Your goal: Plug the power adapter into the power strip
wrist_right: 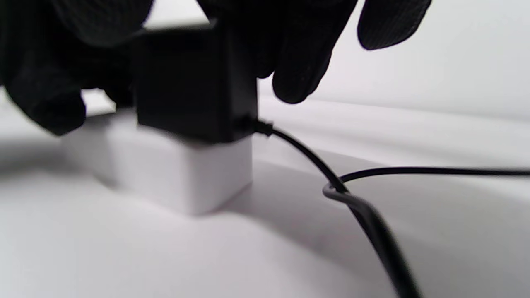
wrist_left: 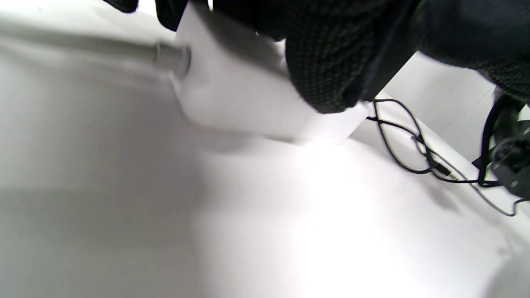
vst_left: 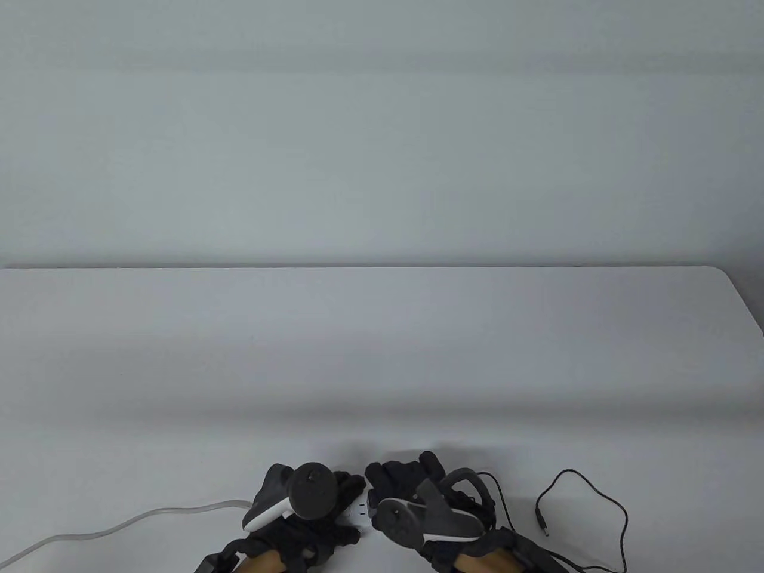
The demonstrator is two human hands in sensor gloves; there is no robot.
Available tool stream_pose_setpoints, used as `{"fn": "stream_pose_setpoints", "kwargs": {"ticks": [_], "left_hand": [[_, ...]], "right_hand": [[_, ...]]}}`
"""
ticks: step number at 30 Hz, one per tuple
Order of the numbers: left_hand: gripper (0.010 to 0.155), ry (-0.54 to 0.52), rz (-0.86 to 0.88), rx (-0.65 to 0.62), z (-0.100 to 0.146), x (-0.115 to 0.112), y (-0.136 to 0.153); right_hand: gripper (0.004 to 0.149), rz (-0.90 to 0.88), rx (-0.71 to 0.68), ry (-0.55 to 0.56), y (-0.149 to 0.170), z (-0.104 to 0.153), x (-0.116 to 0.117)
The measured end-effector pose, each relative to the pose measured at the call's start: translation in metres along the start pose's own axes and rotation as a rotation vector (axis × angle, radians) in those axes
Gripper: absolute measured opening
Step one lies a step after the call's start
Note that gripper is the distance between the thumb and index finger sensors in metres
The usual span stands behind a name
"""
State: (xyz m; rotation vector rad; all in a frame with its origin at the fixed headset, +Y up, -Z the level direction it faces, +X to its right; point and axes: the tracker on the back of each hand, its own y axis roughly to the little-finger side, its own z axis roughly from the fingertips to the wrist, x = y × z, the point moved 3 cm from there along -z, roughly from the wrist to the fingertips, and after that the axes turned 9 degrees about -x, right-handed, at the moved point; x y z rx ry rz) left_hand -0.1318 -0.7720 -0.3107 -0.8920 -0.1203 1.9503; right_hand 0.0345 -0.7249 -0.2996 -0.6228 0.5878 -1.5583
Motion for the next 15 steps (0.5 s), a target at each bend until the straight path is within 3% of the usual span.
{"fn": "stream_pose_setpoints", "kwargs": {"ticks": [2,7,15], "left_hand": [[0.084,-0.094,-0.010,0.007,0.010,0.020,0.002],[0.081,-0.326,-0.121,0.140,0.042,0.064,0.027],[0.082,-0.473,-0.032,0.362,0.082,0.092,0.091]], "right_hand": [[0.086,-0.098,0.075,0.078,0.023,0.007,-0.013],[0.089,-0.115,0.218,0.155,0.068,0.019,-0.023],[0.092,-0.166,0.318,0.140,0.105,0.026,-0.012]]}}
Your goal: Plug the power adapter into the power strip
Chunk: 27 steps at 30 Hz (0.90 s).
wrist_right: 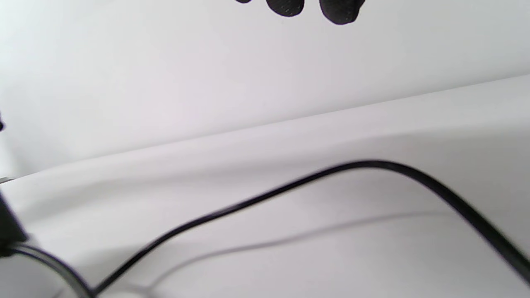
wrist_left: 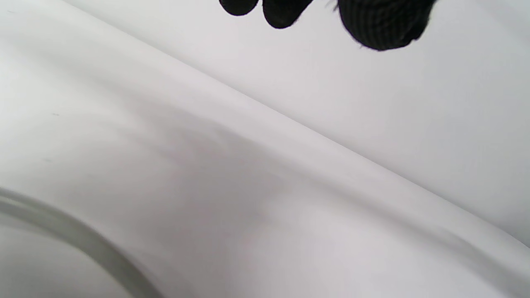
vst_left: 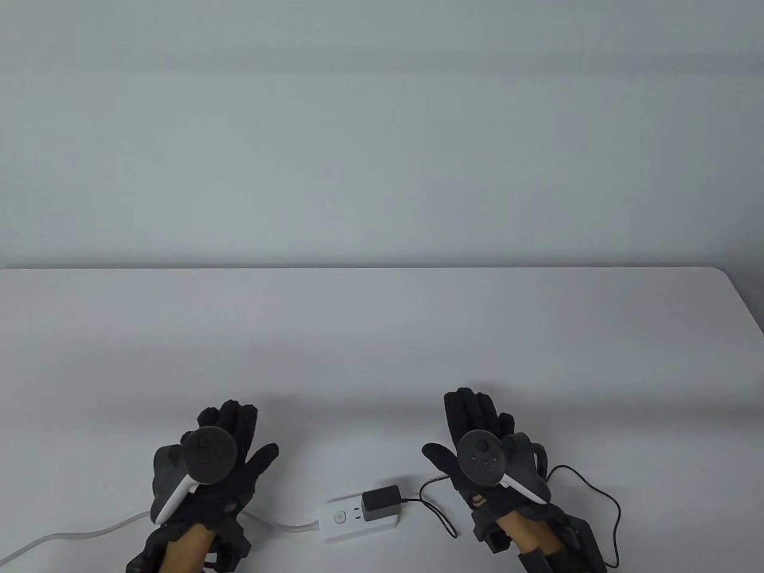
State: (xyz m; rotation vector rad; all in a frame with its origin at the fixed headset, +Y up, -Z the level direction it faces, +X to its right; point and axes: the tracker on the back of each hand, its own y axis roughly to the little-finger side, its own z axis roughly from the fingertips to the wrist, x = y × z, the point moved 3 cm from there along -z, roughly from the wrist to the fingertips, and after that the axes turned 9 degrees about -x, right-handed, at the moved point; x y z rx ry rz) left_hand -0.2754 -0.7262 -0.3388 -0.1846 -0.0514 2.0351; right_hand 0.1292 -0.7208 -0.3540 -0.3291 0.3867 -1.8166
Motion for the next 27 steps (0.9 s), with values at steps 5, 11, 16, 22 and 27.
{"fn": "stream_pose_setpoints", "kwargs": {"ticks": [5,11,16,22,27], "left_hand": [[0.084,-0.041,-0.011,0.087,0.001,0.003,0.022],[0.086,-0.026,-0.045,0.091,0.000,0.000,0.020],[0.087,0.012,-0.053,0.088,-0.001,-0.004,0.017],[0.087,0.059,-0.076,0.069,-0.003,-0.009,0.011],[0.087,0.063,-0.083,0.056,-0.003,-0.010,0.008]], "right_hand": [[0.092,0.045,0.006,-0.040,0.005,-0.001,0.010],[0.093,0.067,0.025,-0.062,0.011,0.000,0.015],[0.093,0.083,0.055,-0.078,0.019,-0.001,0.017],[0.092,0.120,0.069,-0.116,0.025,-0.002,0.023],[0.092,0.133,0.065,-0.133,0.022,-0.002,0.026]]}}
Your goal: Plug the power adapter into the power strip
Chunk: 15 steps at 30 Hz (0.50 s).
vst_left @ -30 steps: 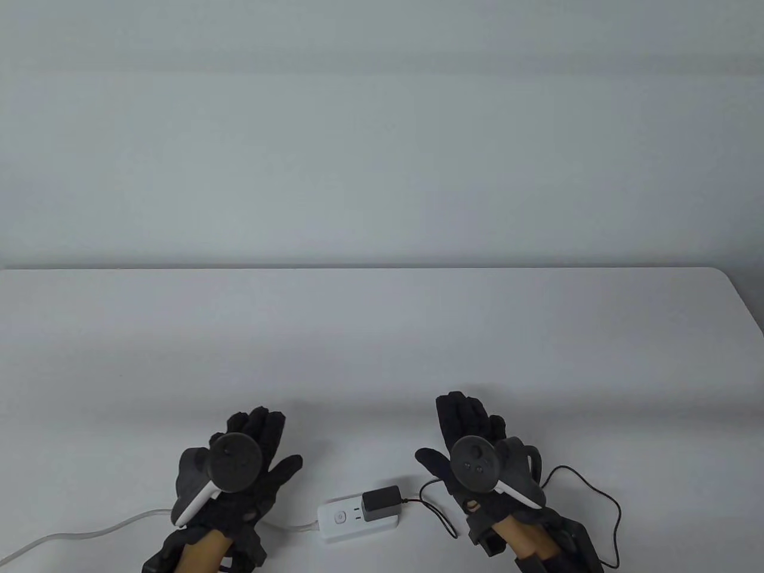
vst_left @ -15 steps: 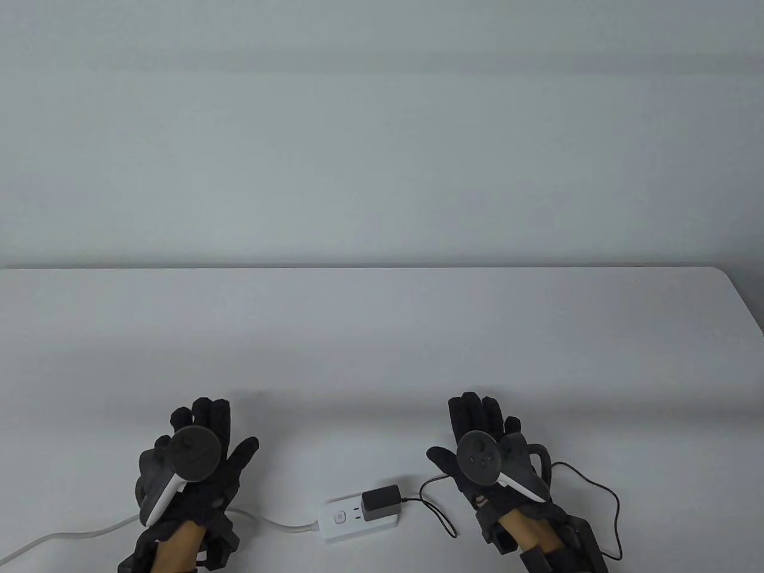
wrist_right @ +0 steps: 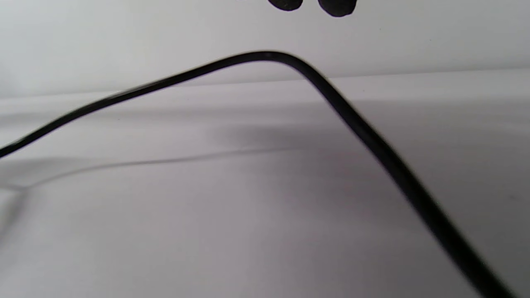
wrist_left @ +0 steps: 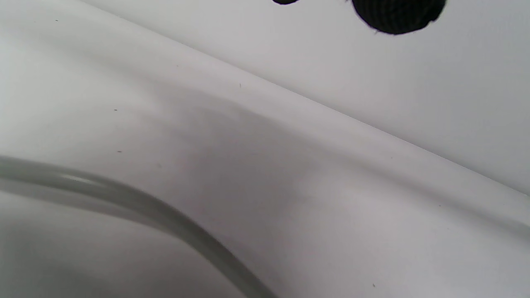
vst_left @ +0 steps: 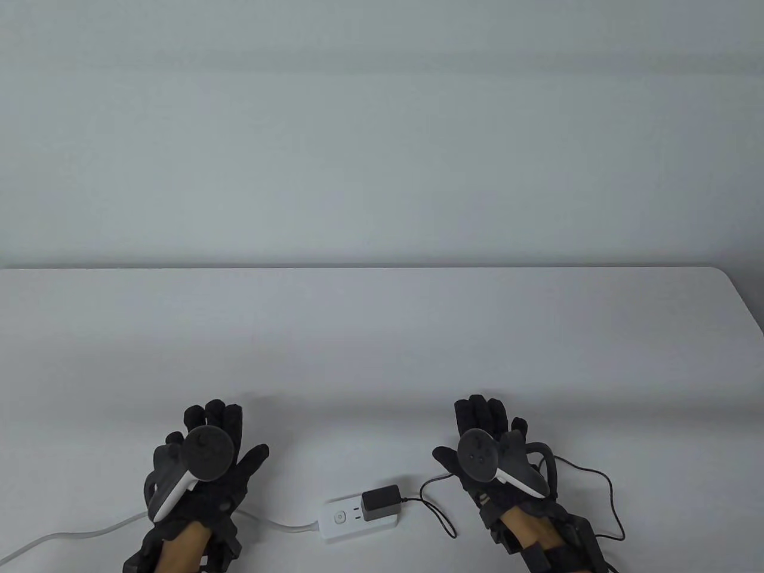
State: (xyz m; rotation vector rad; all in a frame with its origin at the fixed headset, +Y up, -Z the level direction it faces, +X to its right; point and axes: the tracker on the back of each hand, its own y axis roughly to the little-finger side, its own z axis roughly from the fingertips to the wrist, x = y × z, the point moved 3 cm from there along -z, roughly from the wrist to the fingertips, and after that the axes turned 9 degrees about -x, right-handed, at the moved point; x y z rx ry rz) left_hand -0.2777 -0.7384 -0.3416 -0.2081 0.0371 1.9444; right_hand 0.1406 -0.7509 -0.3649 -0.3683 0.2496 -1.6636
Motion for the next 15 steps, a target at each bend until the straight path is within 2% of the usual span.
{"fn": "stream_pose_setpoints", "kwargs": {"ticks": [6,15], "left_hand": [[0.088,0.000,-0.020,-0.036,0.001,0.000,-0.011],[0.089,0.039,-0.020,-0.056,-0.002,-0.010,-0.015]], "right_hand": [[0.092,-0.048,-0.004,0.041,-0.004,0.004,-0.007],[0.091,-0.040,-0.019,0.022,-0.002,0.004,-0.004]]}}
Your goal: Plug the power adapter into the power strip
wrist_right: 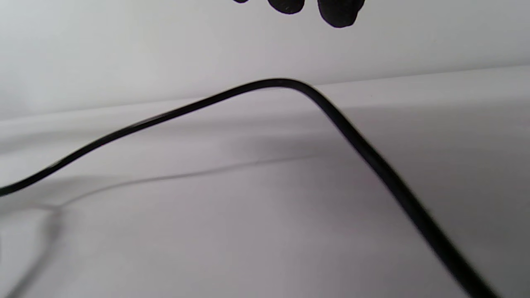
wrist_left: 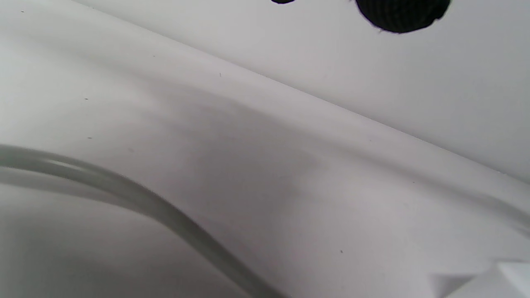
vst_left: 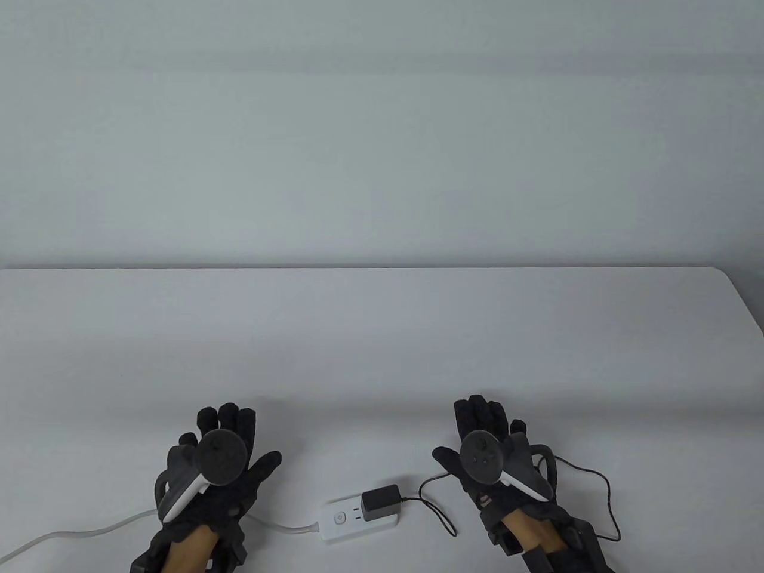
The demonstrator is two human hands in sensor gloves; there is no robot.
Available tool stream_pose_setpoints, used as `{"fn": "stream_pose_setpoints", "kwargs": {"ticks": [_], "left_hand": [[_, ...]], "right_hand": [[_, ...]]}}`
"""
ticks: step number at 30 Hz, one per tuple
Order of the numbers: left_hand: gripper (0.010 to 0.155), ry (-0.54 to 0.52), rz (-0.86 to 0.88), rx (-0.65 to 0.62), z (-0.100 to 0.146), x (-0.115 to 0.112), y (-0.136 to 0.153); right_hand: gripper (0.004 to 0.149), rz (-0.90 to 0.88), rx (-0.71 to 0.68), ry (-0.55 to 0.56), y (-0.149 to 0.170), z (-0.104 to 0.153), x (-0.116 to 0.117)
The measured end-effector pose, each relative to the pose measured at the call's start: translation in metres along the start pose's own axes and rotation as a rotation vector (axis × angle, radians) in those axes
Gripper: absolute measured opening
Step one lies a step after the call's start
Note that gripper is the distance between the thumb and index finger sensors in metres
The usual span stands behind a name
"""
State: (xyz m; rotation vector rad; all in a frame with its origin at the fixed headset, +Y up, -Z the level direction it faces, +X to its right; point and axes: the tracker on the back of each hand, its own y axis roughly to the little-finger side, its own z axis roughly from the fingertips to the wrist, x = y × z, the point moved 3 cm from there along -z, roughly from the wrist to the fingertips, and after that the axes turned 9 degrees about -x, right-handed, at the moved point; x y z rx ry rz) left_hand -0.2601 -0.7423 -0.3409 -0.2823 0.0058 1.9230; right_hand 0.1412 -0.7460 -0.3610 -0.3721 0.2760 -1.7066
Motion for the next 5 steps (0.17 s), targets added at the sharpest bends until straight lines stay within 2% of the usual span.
{"fn": "stream_pose_setpoints", "kwargs": {"ticks": [5], "left_hand": [[0.089,0.017,0.010,0.007,-0.0044,-0.0035,0.0010]], "right_hand": [[0.091,-0.015,-0.016,0.014,0.0006,0.0031,-0.0033]]}}
